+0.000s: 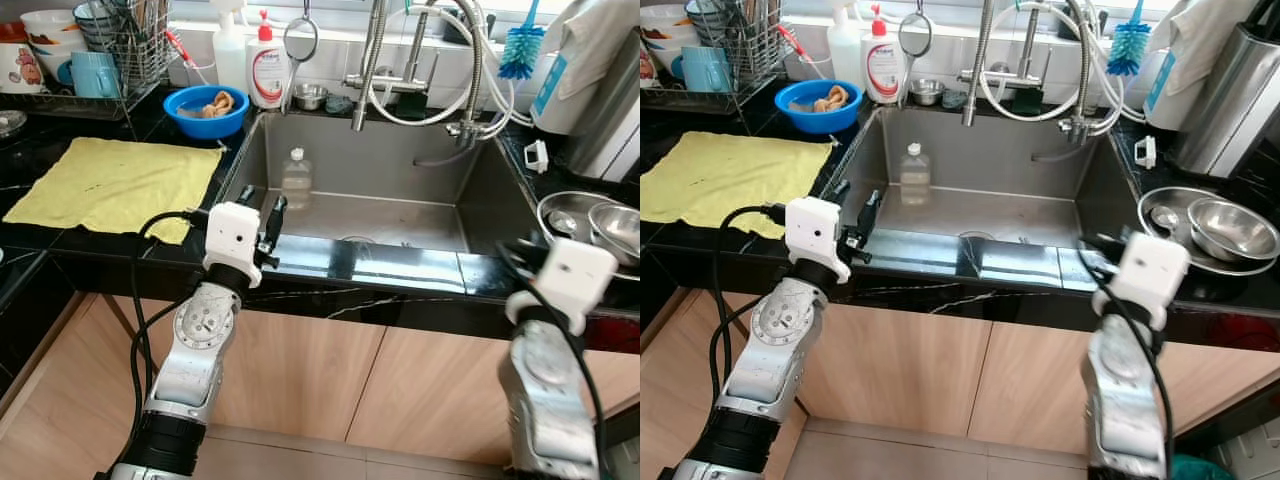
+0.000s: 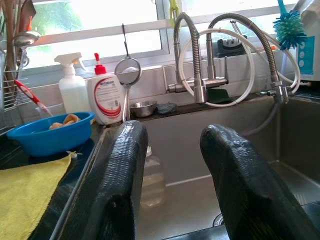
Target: Kitchen organization
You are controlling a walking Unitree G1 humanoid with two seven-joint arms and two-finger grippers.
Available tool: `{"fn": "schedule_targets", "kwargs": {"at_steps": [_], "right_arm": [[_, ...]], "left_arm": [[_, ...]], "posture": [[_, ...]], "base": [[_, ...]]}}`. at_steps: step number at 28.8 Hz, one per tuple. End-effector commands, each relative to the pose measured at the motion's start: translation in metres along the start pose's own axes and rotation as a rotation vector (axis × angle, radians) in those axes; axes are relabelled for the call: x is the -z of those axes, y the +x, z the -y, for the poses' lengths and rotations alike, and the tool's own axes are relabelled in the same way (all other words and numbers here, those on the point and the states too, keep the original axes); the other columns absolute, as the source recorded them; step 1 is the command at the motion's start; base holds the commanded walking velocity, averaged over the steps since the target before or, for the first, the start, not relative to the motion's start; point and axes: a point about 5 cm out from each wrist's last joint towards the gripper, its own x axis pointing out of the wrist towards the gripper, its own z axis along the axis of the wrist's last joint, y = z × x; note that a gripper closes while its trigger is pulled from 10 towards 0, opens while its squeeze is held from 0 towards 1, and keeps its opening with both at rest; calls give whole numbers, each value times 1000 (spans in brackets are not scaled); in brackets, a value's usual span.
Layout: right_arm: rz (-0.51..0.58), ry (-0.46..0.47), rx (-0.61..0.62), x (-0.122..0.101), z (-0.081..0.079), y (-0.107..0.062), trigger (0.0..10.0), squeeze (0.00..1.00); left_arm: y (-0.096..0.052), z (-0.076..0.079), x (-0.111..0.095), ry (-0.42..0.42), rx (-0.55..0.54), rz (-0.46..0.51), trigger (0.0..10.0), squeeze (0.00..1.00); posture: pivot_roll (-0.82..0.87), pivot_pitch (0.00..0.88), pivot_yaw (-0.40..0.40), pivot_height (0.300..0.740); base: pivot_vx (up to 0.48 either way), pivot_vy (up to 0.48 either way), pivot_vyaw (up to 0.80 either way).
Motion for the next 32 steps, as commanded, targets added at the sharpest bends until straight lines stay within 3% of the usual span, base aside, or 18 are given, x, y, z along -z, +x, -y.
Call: {"fn": "schedule_targets", "kwargs": {"at_steps": [1, 10, 11, 16, 23, 32], "right_arm": [[27, 4, 29, -9, 4, 0, 10000, 1000], [-12, 3, 27, -9, 1, 1, 10000, 1000], [-49, -11, 18, -3, 1, 3, 10000, 0], [-151, 18, -19, 8, -4, 6, 10000, 0], [-135, 40, -42, 1, -13, 9, 10000, 0], [-144, 37, -25, 3, -9, 9, 10000, 0]], "left_arm": [[1, 5, -1, 8, 24, -5, 10000, 0], [0, 4, -1, 6, 22, -7, 10000, 0], [0, 4, -1, 6, 20, -8, 10000, 0], [-1, 5, 0, 4, 20, -9, 10000, 0], [-1, 5, 1, 5, 21, -12, 10000, 0], [-3, 4, 1, 7, 20, -14, 10000, 0]], "posture": [[14, 0, -32, 740], [18, 0, -36, 740], [21, 0, -37, 740], [20, 0, -41, 740], [31, 0, -44, 740], [31, 0, -45, 740]], "base": [[0, 0, 0], [0, 0, 0], [0, 0, 0], [0, 0, 0], [0, 0, 0], [0, 0, 0]]}}
